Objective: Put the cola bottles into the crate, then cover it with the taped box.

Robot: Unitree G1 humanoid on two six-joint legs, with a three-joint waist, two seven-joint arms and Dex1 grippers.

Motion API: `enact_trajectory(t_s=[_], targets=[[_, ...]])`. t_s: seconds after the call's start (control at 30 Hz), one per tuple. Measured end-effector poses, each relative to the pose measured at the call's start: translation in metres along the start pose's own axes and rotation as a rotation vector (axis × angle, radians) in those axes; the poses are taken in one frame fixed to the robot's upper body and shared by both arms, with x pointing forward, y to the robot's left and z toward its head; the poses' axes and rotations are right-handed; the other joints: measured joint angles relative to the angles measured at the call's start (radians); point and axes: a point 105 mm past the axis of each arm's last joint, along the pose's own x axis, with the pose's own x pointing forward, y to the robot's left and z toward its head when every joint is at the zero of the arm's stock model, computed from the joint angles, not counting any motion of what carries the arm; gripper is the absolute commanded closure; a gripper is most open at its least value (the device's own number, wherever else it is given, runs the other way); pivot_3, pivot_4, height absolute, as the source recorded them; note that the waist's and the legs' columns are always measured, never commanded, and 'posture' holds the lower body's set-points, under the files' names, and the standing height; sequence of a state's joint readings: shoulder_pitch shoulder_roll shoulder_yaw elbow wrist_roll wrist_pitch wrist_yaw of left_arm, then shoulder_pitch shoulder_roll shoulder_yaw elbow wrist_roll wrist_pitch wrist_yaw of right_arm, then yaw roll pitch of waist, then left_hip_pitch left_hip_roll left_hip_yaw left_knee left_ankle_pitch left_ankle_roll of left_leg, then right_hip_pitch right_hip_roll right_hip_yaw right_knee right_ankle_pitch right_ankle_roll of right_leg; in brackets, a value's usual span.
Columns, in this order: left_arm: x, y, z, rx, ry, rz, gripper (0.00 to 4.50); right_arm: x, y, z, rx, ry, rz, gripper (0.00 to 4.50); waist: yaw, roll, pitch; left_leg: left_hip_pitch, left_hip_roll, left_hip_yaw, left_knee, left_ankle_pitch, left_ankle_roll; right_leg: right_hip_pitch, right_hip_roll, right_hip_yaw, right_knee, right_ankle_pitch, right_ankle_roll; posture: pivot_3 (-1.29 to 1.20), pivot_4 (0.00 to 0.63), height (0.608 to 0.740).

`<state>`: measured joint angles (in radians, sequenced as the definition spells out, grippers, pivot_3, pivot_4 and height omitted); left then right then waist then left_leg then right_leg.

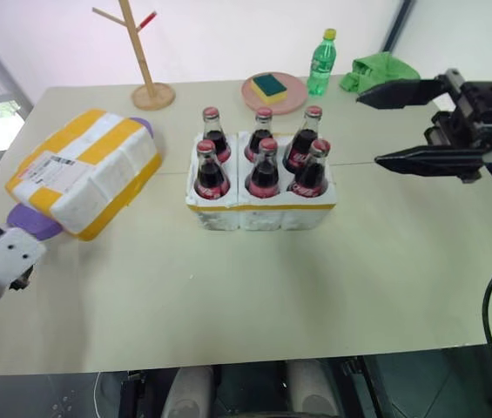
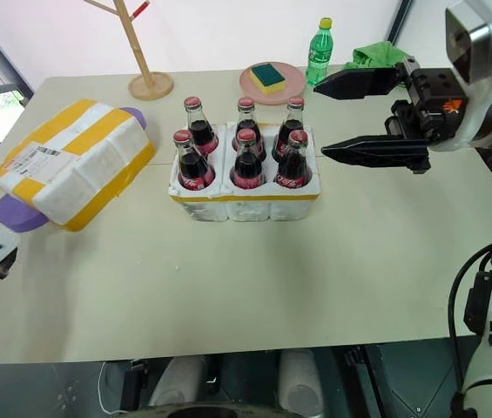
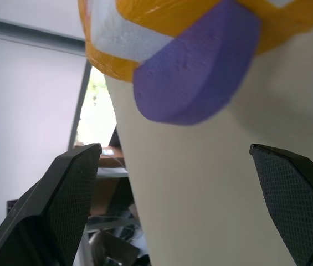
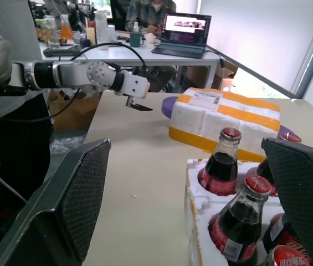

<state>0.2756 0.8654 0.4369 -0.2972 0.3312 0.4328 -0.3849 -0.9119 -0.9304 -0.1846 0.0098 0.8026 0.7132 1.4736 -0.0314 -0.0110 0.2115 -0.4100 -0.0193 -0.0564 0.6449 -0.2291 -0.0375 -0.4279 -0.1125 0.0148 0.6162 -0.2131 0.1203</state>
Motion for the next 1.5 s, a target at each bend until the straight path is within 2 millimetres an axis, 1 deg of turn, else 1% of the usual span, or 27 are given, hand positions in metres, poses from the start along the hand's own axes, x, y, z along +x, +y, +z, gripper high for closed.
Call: enact_trajectory(t_s=[0.2, 0.33, 0.4, 0.57, 0.7, 0.87, 0.97, 1.07, 1.17, 1.2, 1.27, 1.3, 1.4, 1.5], targets=[[0.029, -0.007, 0.002, 0.02, 0.012, 0.022, 0.0, -0.001, 0.0, 0.002, -0.006, -0.009, -0.01, 0.03, -0.003, 0.0, 0.0, 0.0, 0.0, 0.0, 0.0, 0.0, 0.0, 0.0, 0.0, 0.0, 0.002, 0.0, 0.0, 0.0, 0.15, 0.74], [0.047, -0.016, 0.005, 0.041, 0.03, 0.026, 0.0, -0.001, 0.0, 0.002, -0.008, -0.01, -0.011, 0.03, -0.003, 0.0, 0.0, 0.0, 0.0, 0.0, 0.0, 0.0, 0.0, 0.0, 0.0, 0.0, 0.002, 0.002, 0.003, 0.0, 0.15, 0.74], [0.054, -0.017, 0.008, 0.051, 0.034, 0.028, 0.0, -0.001, 0.0, 0.002, -0.009, -0.011, -0.01, 0.03, -0.003, -0.001, 0.0, 0.0, 0.0, 0.0, 0.0, 0.0, 0.0, 0.0, 0.0, 0.0, 0.003, 0.002, 0.004, 0.0, 0.15, 0.74], [0.074, -0.016, 0.031, 0.087, 0.017, 0.041, 0.0, -0.002, 0.0, 0.001, -0.007, -0.018, -0.016, 0.03, 0.007, -0.001, 0.0, 0.0, -0.001, 0.0, 0.001, 0.0, 0.0, 0.0, 0.0, 0.0, 0.003, 0.003, 0.005, 0.0, 0.15, 0.74], [0.082, -0.021, 0.039, 0.121, 0.029, 0.037, 0.0, -0.003, 0.0, -0.004, 0.014, -0.025, -0.023, 0.03, 0.014, -0.001, 0.0, 0.0, -0.001, 0.0, 0.001, 0.0, 0.0, 0.0, 0.0, 0.0, 0.004, 0.003, 0.005, 0.0, 0.15, 0.74], [0.085, -0.022, 0.041, 0.152, 0.073, 0.063, 0.0, -0.003, 0.002, -0.006, 0.02, -0.032, -0.026, 0.03, 0.016, -0.001, 0.0, 0.0, -0.001, 0.0, 0.001, 0.0, 0.0, 0.0, 0.0, 0.0, 0.004, 0.003, 0.005, 0.0, 0.15, 0.74], [0.085, -0.021, 0.039, 0.164, 0.097, 0.071, 0.0, -0.002, 0.003, -0.007, 0.021, -0.034, -0.022, 0.03, 0.016, -0.001, 0.0, 0.0, -0.001, 0.0, 0.001, 0.0, 0.0, 0.0, 0.0, 0.0, 0.004, 0.003, 0.005, 0.0, 0.15, 0.74], [0.085, -0.022, 0.039, 0.169, 0.104, 0.069, 0.84, -0.003, 0.003, -0.007, 0.025, -0.038, -0.024, 0.0, 0.016, -0.001, 0.0, 0.0, -0.001, 0.0, 0.001, 0.0, 0.0, 0.0, 0.0, 0.0, 0.004, 0.003, 0.005, 0.0, 0.15, 0.74], [0.085, -0.017, 0.04, 0.168, 0.109, 0.095, 2.29, -0.003, 0.003, -0.007, 0.025, -0.039, -0.028, 0.0, 0.017, -0.001, -0.001, 0.0, -0.001, 0.0, 0.001, 0.0, 0.0, 0.0, 0.0, 0.0, 0.004, 0.003, 0.005, 0.0, 0.15, 0.74], [0.084, -0.015, 0.04, 0.17, 0.112, 0.103, 2.88, -0.003, 0.003, -0.007, 0.024, -0.04, -0.029, 0.0, 0.017, -0.001, -0.001, 0.0, -0.001, 0.0, 0.001, 0.0, 0.0, 0.0, 0.0, 0.0, 0.004, 0.003, 0.005, 0.0, 0.15, 0.74], [0.083, -0.01, 0.04, 0.171, 0.116, 0.133, 3.81, -0.003, 0.002, -0.007, 0.022, -0.04, -0.03, 0.0, 0.016, -0.001, -0.001, 0.001, -0.001, 0.0, 0.001, 0.0, 0.0, 0.0, 0.0, 0.0, 0.004, 0.003, 0.005, 0.0, 0.15, 0.74], [0.083, -0.007, 0.038, 0.162, 0.121, 0.145, 4.05, -0.003, 0.002, -0.007, 0.021, -0.041, -0.031, 0.0, 0.015, -0.001, -0.001, 0.001, -0.001, 0.0, 0.001, 0.0, 0.0, 0.0, 0.0, 0.0, 0.004, 0.003, 0.005, 0.0, 0.15, 0.74], [0.082, -0.004, 0.036, 0.15, 0.129, 0.151, 4.08, -0.003, 0.002, -0.007, 0.02, -0.04, -0.033, 0.0, 0.014, -0.001, -0.001, 0.001, -0.001, 0.0, 0.001, 0.0, 0.0, 0.0, 0.0, 0.0, 0.004, 0.003, 0.005, 0.0, 0.15, 0.74], [0.08, 0.008, 0.032, 0.139, 0.13, 0.158, 4.08, -0.004, 0.002, -0.008, 0.015, -0.033, -0.04, 0.0, 0.012, -0.001, 0.0, 0.001, -0.001, 0.0, 0.001, 0.0, 0.0, 0.0, 0.0, 0.0, 0.004, 0.003, 0.005, 0.0, 0.15, 0.74]])
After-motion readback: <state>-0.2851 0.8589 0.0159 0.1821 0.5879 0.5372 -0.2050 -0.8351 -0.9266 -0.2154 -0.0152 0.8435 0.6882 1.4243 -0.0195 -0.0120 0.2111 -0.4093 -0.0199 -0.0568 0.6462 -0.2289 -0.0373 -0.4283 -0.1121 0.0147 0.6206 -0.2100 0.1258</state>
